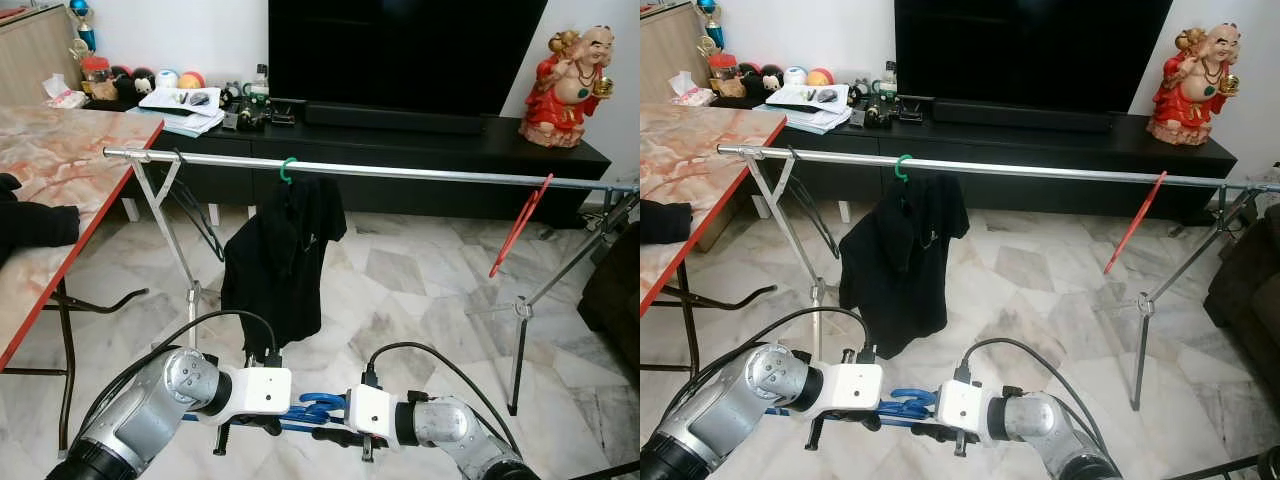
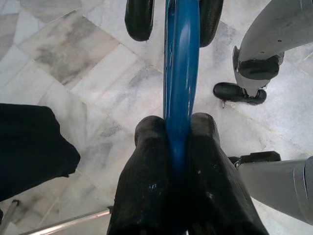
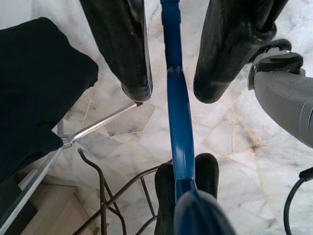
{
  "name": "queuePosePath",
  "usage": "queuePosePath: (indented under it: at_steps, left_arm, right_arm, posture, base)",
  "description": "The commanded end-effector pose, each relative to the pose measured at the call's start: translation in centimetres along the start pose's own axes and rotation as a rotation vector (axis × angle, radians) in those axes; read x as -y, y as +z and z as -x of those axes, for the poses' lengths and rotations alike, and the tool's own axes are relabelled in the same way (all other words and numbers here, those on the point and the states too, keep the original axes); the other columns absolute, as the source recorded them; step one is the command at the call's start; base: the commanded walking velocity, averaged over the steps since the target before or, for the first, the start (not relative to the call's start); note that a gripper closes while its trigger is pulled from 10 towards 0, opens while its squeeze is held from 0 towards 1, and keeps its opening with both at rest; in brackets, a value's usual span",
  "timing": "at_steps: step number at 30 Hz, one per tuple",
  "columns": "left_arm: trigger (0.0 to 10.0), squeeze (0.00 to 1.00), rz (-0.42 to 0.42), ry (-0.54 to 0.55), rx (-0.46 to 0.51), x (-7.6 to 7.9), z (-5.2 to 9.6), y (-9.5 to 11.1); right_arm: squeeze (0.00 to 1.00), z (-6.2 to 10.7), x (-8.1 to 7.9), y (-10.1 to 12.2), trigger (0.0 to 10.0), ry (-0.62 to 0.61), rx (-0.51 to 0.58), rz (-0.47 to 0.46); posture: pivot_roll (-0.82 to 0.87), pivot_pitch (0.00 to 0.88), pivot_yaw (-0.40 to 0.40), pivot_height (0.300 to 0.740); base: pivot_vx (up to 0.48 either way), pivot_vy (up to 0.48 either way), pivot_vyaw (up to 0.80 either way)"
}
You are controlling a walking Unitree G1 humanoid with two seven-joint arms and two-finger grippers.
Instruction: Hang hanger
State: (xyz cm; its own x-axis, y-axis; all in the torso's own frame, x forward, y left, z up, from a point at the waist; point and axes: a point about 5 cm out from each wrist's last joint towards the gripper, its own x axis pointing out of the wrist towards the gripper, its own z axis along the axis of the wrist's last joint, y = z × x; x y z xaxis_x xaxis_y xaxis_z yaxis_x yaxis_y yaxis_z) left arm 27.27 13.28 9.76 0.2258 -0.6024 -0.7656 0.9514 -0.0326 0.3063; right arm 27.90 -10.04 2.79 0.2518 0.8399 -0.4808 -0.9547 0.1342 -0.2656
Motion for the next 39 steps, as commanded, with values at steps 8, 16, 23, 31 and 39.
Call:
queuePosePath:
  at_steps: [8,16,23,31,39]
  left_arm:
    - [10.0,0.0,-0.06,0.011,0.099,-0.6,-0.1,2.5]
    - [10.0,0.0,-0.058,0.019,0.154,-0.6,0.0,3.3]
    - [10.0,0.0,-0.05,0.03,0.205,-0.8,0.1,3.9]
    - [10.0,1.0,-0.029,-0.008,0.235,-0.6,0.4,4.0]
    - [10.0,1.0,-0.036,-0.034,0.221,-0.4,1.1,3.6]
  right_arm:
    - [0.0,-0.3,-0.4,-0.3,0.0,0.018,-0.02,-0.019]
    - [0.0,-0.3,-0.4,-0.3,0.0,0.014,-0.017,-0.023]
    - [0.0,-0.3,-0.6,-0.4,0.0,0.025,-0.014,-0.03]
    - [0.0,-0.1,-1.3,-1.2,0.0,0.052,-0.061,-0.032]
    - [0.0,0.5,-2.5,-2.9,0.0,0.062,-0.135,-0.083]
  posture:
    - [0.15,0.015,-0.098,0.74]
    - [0.15,0.014,-0.099,0.74]
    - [0.15,0.014,-0.099,0.74]
    - [0.15,0.012,-0.099,0.74]
    - [0.15,0.011,-0.1,0.74]
  base:
    - [0.0,0.0,0.0]
    - [0.0,0.0,0.0]
    - [0.0,0.0,0.0]
    - [0.0,0.0,0.0]
    - [0.0,0.0,0.0]
